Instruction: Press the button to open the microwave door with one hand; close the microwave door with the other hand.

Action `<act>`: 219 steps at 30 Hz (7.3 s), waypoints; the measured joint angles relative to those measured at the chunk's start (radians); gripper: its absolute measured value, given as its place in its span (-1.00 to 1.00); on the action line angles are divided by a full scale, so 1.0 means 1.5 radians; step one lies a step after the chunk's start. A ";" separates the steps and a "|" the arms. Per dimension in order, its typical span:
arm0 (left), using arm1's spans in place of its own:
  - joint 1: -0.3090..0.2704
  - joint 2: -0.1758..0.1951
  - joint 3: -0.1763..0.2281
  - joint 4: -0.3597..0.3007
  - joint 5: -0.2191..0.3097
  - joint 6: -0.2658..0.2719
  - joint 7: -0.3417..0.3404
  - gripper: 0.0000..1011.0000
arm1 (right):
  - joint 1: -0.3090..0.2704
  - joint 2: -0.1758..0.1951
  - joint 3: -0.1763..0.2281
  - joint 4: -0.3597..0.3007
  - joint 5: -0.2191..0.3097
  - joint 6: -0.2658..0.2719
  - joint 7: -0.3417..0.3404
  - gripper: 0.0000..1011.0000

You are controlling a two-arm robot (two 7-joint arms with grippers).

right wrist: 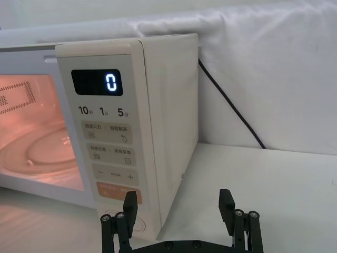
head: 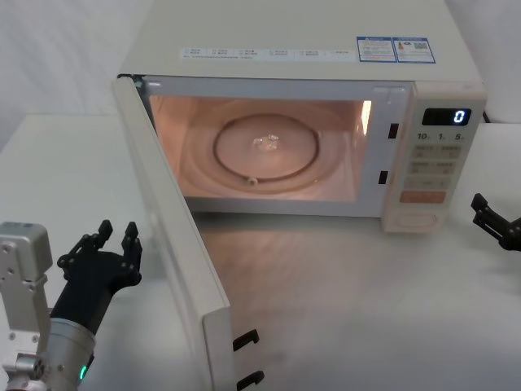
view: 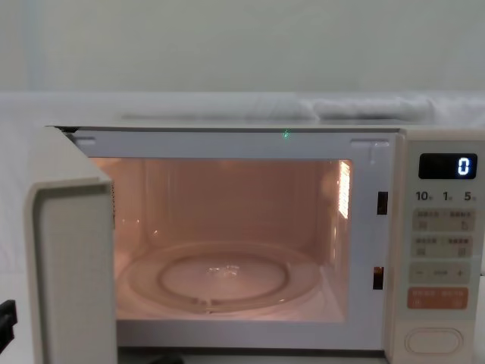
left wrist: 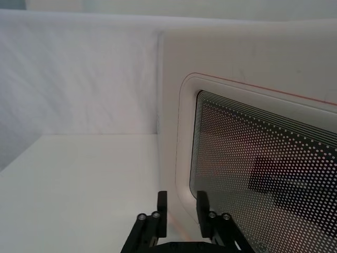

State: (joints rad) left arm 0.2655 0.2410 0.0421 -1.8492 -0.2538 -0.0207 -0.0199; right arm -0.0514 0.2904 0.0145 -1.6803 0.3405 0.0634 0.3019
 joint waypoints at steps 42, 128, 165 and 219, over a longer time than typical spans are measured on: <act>0.047 0.028 -0.076 -0.092 -0.071 0.033 -0.098 -1.00 | 0.000 0.000 0.000 0.000 0.000 0.000 0.000 0.98; -0.311 0.167 0.272 0.016 -0.166 0.071 -0.323 -1.00 | 0.000 0.000 0.000 0.000 0.000 0.000 0.000 0.98; -0.433 0.040 0.342 0.146 -0.093 0.093 -0.242 -1.00 | 0.000 0.000 0.000 0.000 0.000 0.000 0.000 0.98; -0.467 -0.086 0.311 0.248 0.017 0.068 -0.194 -1.00 | 0.000 0.000 0.000 0.000 0.000 0.000 0.000 0.98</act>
State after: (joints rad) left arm -0.4355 0.1126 0.5087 -1.4768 -0.2281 0.0813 -0.3110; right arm -0.0514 0.2905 0.0146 -1.6802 0.3405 0.0633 0.3020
